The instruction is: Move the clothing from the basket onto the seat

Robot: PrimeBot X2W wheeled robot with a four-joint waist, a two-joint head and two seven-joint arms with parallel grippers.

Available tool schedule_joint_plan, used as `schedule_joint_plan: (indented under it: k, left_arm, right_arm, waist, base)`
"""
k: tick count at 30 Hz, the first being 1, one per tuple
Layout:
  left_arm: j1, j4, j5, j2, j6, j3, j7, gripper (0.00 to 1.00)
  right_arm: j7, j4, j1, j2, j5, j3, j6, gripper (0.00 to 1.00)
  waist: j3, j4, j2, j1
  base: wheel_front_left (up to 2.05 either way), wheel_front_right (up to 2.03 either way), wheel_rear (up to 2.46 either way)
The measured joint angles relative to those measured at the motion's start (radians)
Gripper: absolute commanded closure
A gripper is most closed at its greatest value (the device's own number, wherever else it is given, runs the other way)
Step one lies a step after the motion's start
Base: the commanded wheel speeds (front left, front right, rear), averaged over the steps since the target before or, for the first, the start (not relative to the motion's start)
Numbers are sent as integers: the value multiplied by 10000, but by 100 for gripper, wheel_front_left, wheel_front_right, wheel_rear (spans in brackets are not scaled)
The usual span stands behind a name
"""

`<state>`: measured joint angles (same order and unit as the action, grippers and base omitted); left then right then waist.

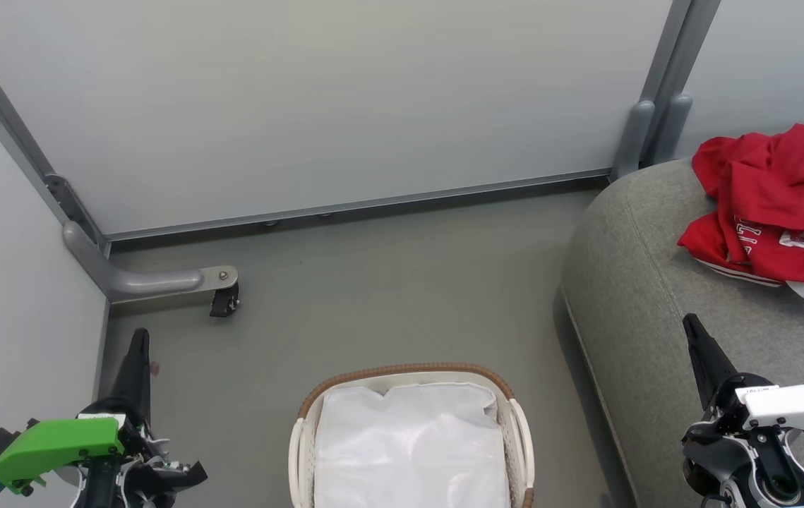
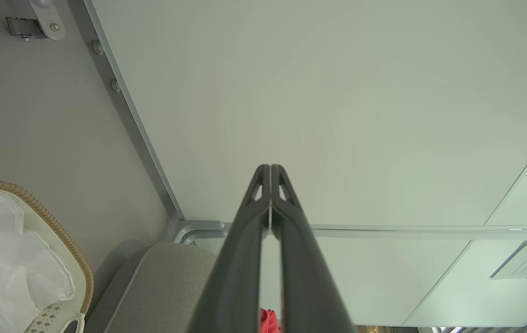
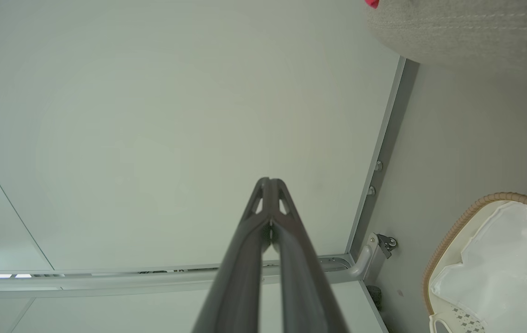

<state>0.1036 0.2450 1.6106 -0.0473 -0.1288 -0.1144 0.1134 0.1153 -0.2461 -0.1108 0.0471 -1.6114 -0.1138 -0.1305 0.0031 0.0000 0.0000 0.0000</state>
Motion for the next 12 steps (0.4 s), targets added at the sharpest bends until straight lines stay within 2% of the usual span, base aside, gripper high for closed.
schedule_joint_plan:
  k: [12]
  left_arm:
    - [0, 0, 0, 0, 0, 0, 2, 100]
  right_arm:
    - [0, 0, 0, 0, 0, 0, 0, 100]
  waist:
    - [0, 0, 0, 0]
  base:
    - [0, 0, 0]
